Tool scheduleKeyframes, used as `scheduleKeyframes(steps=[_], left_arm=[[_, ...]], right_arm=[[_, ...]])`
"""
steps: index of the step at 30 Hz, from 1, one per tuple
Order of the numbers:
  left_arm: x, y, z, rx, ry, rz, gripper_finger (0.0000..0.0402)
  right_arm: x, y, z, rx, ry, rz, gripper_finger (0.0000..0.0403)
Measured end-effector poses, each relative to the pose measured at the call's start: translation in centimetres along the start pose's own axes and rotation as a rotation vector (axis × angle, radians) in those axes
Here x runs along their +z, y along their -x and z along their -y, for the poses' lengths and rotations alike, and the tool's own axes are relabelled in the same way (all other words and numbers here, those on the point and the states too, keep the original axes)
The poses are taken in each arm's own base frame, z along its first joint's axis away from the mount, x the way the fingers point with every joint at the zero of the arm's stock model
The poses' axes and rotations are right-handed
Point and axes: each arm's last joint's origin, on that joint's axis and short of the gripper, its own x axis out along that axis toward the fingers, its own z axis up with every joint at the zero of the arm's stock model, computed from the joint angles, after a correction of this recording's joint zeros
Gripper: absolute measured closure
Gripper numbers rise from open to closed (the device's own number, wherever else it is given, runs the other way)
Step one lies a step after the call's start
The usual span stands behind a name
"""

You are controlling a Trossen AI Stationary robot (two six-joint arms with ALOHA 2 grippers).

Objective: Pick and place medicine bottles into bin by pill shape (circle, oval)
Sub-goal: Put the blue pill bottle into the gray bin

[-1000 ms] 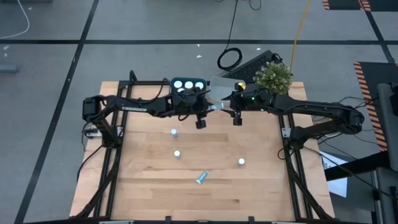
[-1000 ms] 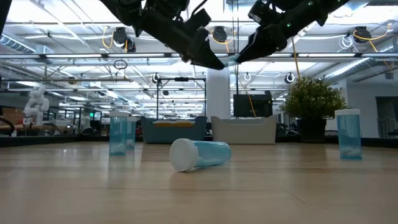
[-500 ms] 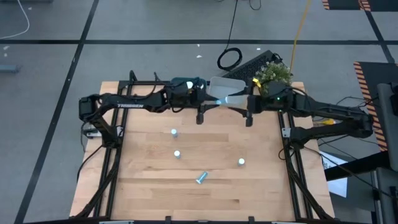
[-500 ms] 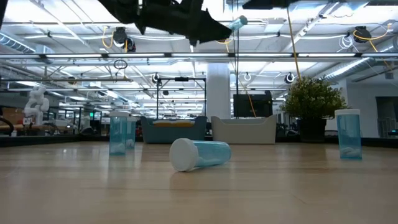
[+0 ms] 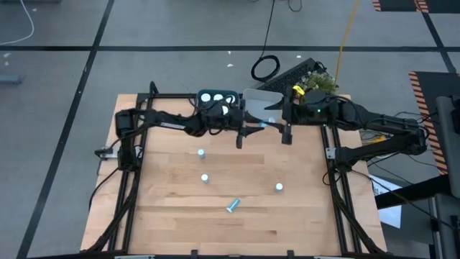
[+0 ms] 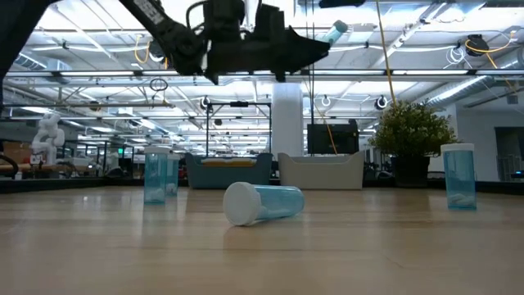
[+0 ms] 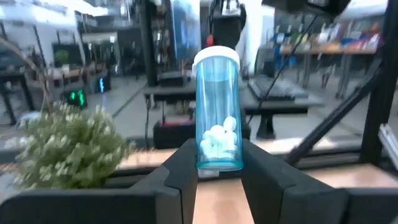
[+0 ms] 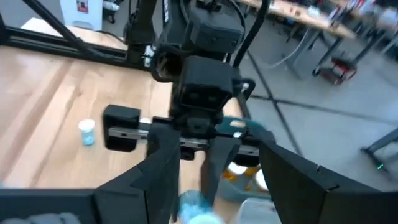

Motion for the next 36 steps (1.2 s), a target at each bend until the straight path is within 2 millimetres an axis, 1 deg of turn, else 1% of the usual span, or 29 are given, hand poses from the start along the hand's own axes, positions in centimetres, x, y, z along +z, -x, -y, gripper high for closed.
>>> scheduleKeyframes(steps=[5, 10, 20, 23, 27, 32, 36], left_arm=[[-1.6, -0.5, 0.0, -0.044, 0.033, 0.112, 0.0293], [-2.8, -0.7, 0.0, -0.066, 0.055, 0.129, 0.0293], [-2.5, -0.7, 0.1, -0.078, 0.051, 0.173, 0.0293], [-2.5, -0.7, 0.1, -0.078, 0.053, 0.172, 0.0293], [-2.5, -0.7, 0.1, -0.083, 0.053, 0.172, 0.0293], [-2.5, -0.7, 0.1, -0.084, 0.047, 0.172, 0.0293], [-2.5, -0.7, 0.2, -0.086, 0.047, 0.172, 0.0293]], right_arm=[[-0.9, 0.1, -0.3, 0.026, -0.038, -0.092, 0.0190], [-1.5, 0.2, -0.4, 0.041, -0.059, -0.154, 0.0190], [-1.9, 0.3, -0.5, 0.053, -0.085, -0.197, 0.0193], [-1.9, 0.3, -0.6, 0.056, -0.098, -0.198, 0.0205], [-1.8, 0.3, -0.7, 0.099, -0.116, -0.187, 0.0233], [-1.8, 0.3, -0.7, 0.094, -0.138, -0.180, 0.0267], [-1.8, 0.2, -0.7, 0.094, -0.140, -0.179, 0.0285]])
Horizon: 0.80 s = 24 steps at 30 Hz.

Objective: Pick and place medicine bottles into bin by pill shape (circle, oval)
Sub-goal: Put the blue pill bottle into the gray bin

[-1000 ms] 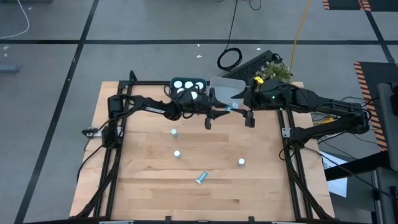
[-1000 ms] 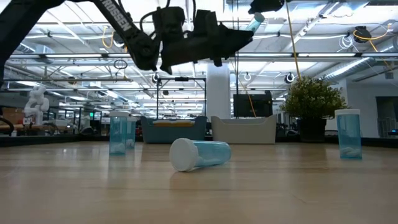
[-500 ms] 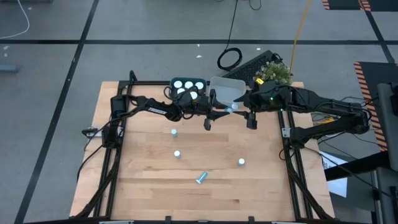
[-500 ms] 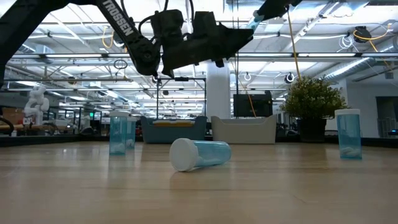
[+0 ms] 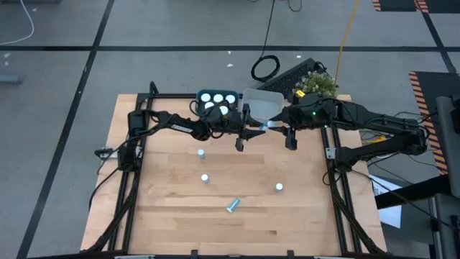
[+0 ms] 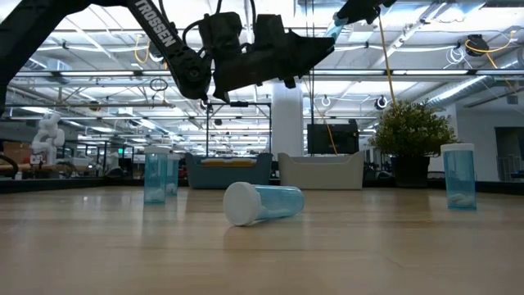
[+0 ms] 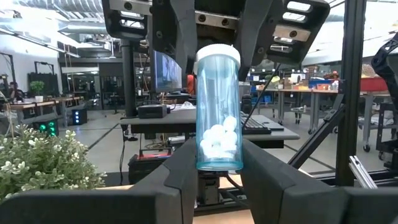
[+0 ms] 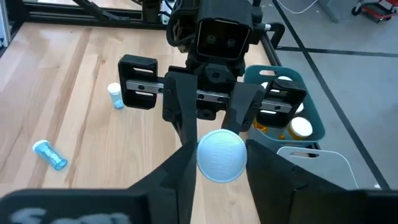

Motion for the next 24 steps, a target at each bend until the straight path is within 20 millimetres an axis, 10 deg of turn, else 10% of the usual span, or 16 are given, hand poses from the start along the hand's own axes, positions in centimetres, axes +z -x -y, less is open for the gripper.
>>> scheduleKeyframes(steps=[10, 24], left_arm=[[0.0, 0.1, -0.3, 0.015, 0.034, -0.005, 0.0275], [2.2, 2.5, -3.0, 0.030, 0.127, -0.289, 0.0056]], right_arm=[[0.0, 0.0, 0.0, -0.002, 0.000, 0.003, 0.0287], [0.1, 0.0, 0.7, -0.023, -0.017, 0.018, 0.0287]])
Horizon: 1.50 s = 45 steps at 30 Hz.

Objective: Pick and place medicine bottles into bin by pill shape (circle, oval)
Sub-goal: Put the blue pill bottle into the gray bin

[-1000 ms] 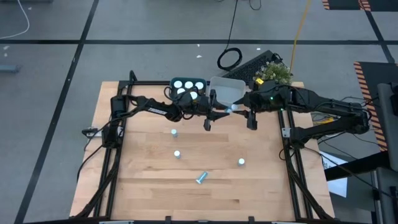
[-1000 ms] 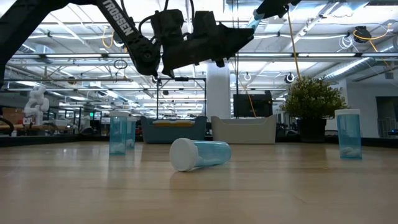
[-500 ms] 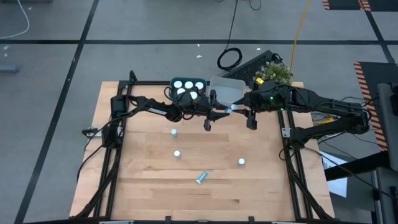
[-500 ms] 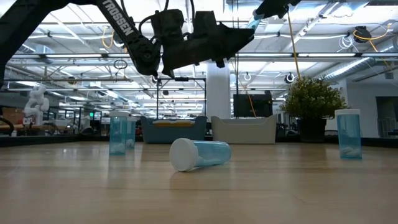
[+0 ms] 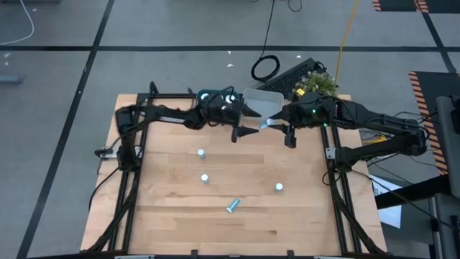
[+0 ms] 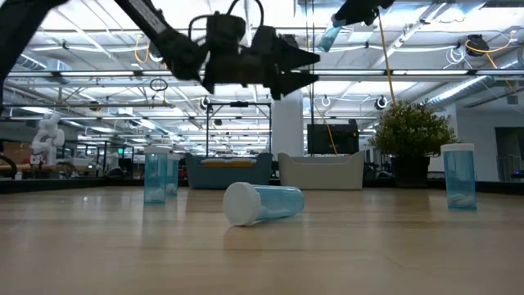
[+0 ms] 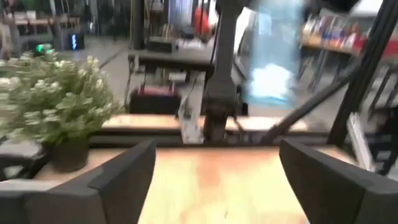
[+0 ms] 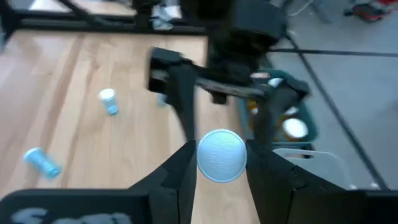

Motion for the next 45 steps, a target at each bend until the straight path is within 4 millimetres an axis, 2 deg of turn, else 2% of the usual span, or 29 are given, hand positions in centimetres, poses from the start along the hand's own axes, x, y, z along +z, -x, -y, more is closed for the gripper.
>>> scheduleKeyframes(steps=[5, 8, 16, 25, 32, 38, 45], left_arm=[[2.9, 3.3, 0.5, 0.147, -0.104, -0.210, 0.0046], [5.0, 5.6, 1.4, 0.249, -0.159, -0.308, 0.0053], [8.7, 10.6, 3.9, 0.476, -0.198, -0.458, 0.0096], [8.8, 11.1, 4.2, 0.506, -0.177, -0.492, 0.0134], [8.5, 11.1, 4.4, 0.499, -0.161, -0.515, 0.0142], [8.5, 10.9, 4.7, 0.486, -0.166, -0.519, 0.0140], [8.5, 10.6, 5.0, 0.471, -0.182, -0.514, 0.0140]], right_arm=[[0.3, -0.5, 1.1, -0.046, -0.024, 0.036, 0.0287], [0.4, -1.5, 2.2, -0.084, -0.048, 0.036, 0.0287], [-1.0, -7.1, 5.8, -0.151, -0.104, -0.094, 0.0287], [-1.5, -12.5, 12.6, -0.234, -0.172, -0.231, 0.0287], [-4.7, -15.6, 17.0, -0.209, -0.263, -0.316, 0.0287], [-7.2, -17.4, 18.8, -0.182, -0.318, -0.363, 0.0287], [-8.9, -19.4, 19.3, -0.175, -0.324, -0.397, 0.0287]])
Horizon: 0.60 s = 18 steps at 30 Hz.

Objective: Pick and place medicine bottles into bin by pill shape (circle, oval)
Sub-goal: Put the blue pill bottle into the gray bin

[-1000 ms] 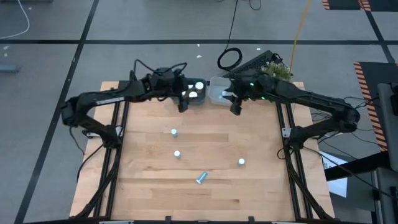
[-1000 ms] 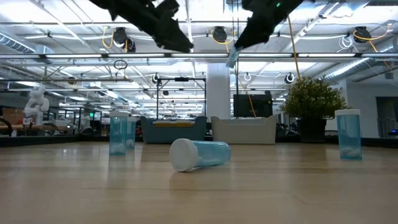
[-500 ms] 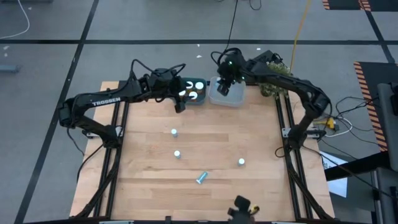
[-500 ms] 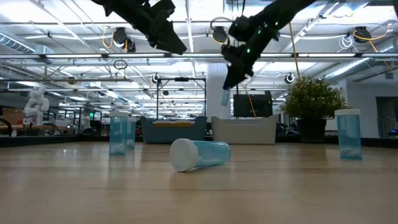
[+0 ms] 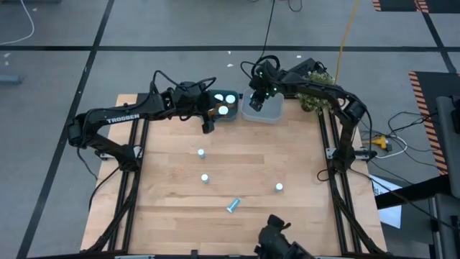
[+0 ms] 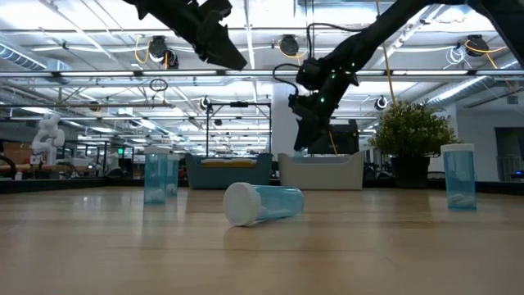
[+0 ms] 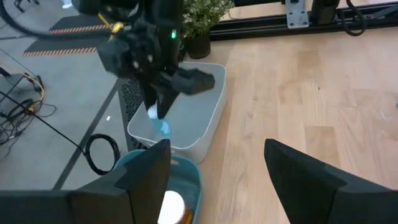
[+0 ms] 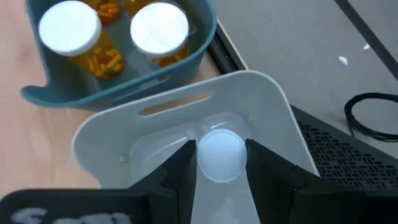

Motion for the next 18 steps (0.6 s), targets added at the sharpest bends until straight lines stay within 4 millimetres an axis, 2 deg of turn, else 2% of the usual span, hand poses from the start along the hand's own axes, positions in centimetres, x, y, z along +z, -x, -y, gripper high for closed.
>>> scheduleKeyframes(steps=[8, 18], left_arm=[[0.2, 0.0, 0.0, 0.003, -0.004, 0.017, 0.0140], [0.3, 0.0, 0.0, -0.001, -0.005, 0.026, 0.0140]], right_arm=[[-0.6, -2.5, 0.4, -0.033, -0.002, -0.028, 0.0287], [-0.7, -2.6, 0.4, -0.050, 0.016, -0.035, 0.0286]])
